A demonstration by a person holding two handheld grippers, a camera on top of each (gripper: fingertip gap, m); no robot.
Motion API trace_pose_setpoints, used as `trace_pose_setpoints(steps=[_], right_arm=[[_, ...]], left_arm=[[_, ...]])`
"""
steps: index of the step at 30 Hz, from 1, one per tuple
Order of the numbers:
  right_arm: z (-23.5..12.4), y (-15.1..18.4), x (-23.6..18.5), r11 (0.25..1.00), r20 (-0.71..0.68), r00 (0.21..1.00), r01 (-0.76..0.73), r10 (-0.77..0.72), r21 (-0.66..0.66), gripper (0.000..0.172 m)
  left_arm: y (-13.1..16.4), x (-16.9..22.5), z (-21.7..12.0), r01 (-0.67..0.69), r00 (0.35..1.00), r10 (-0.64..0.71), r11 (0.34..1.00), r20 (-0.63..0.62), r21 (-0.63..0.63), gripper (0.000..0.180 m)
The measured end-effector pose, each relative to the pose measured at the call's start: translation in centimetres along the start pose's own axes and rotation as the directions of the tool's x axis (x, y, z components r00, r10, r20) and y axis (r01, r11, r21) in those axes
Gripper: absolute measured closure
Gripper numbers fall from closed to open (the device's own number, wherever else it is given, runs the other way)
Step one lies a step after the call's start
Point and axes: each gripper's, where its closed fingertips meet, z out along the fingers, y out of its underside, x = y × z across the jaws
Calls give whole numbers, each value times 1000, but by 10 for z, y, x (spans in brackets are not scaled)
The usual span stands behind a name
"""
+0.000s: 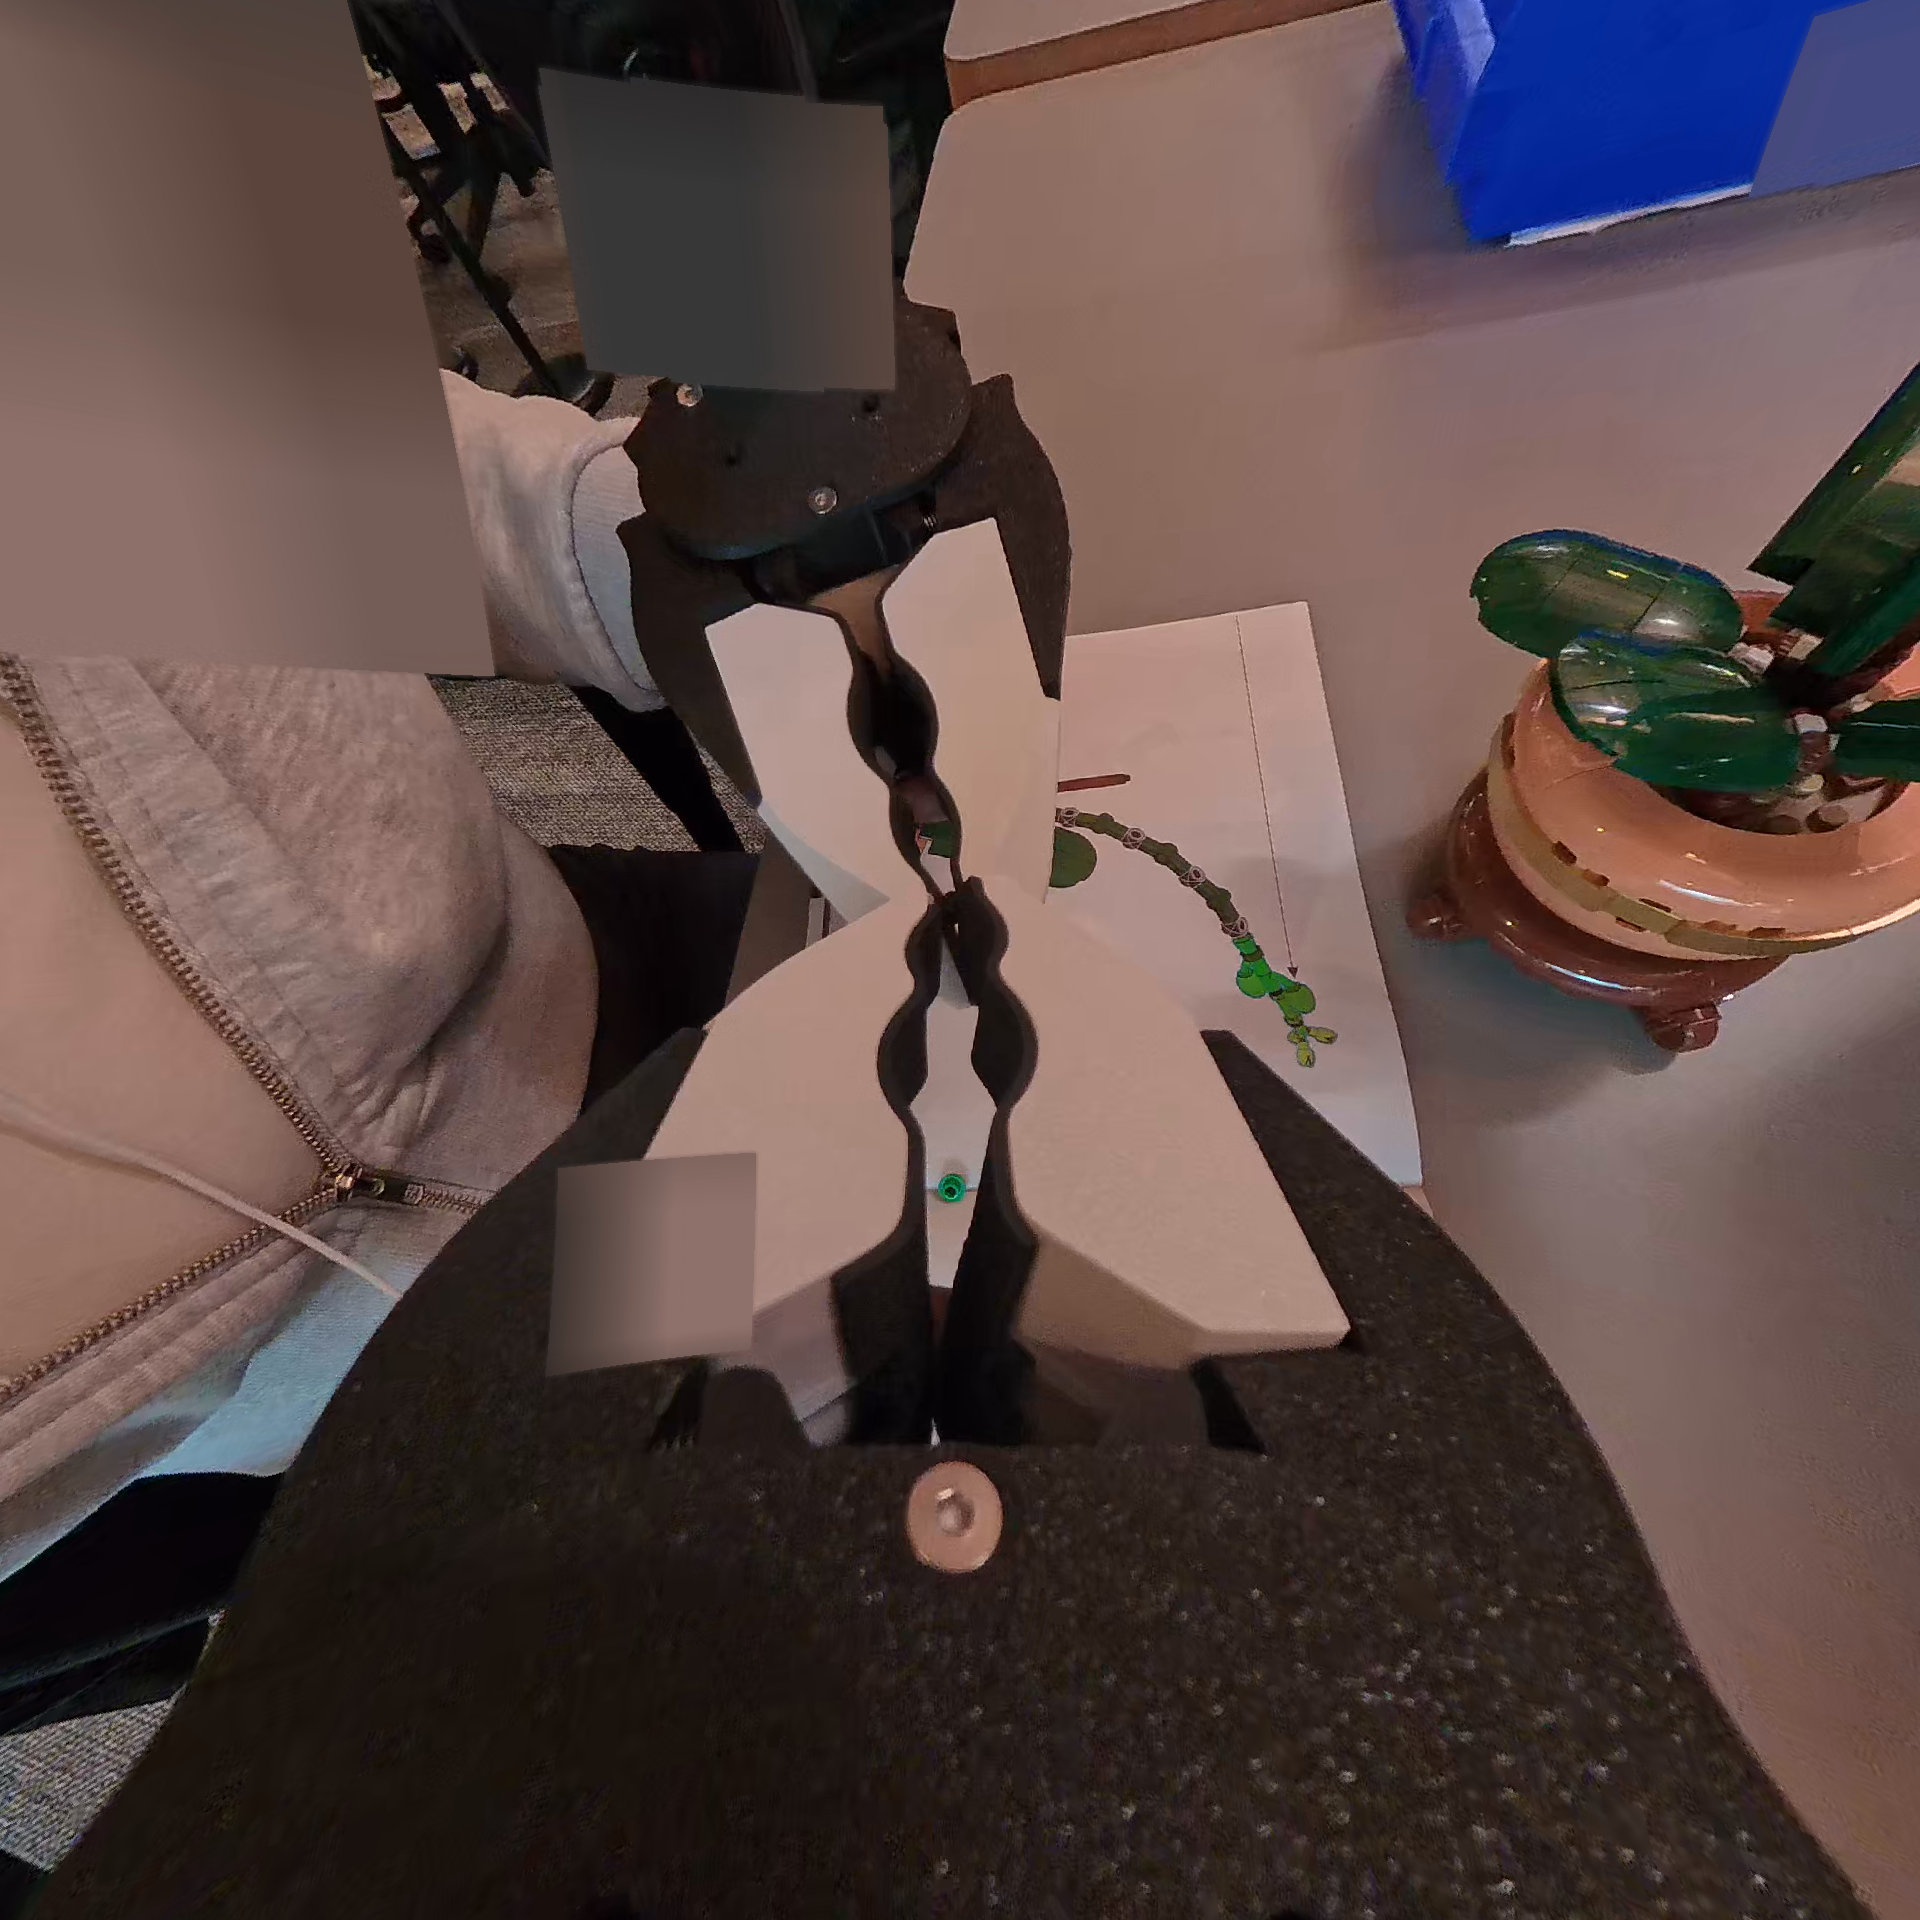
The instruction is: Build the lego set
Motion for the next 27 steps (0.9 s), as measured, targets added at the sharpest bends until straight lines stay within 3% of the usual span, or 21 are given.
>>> trace_pose_setpoints(steps=[8, 10, 12, 16, 19, 23, 27], right_arm=[[1, 5, -1, 1000, -9, 1000, 9, -9, -14, 168], [-5, 3, 5, 1000, -51, 998, 29, -29, 10, 152], [-15, 22, 18, 995, -124, 990, 64, -72, -71, 145], [-11, 83, 37, 944, -170, 975, 82, -142, -319, 153], [3, 91, 44, 933, -178, 972, 80, -151, -350, 161], [15, 87, 48, 892, -115, 949, 230, -295, -390, 163], [19, 95, 54, 782, -40, 903, 348, -429, -517, 161]], left_arm=[[5, 2, 1, -8, 1000, 7, 999, -8, -45, 179], [7, -2, -4, -12, 1000, 12, 997, 3, -82, 180], [14, -9, -13, -4, 1000, 6, 991, 20, -132, 180], [29, -18, -20, 70, 997, -63, 980, 46, -187, 179], [35, -17, -18, 94, 995, -89, 975, 34, -202, 179], [40, -11, -15, 95, 995, -96, 969, 6, -228, 179], [42, -11, -15, 100, 995, -103, 968, -1, -232, 179]])
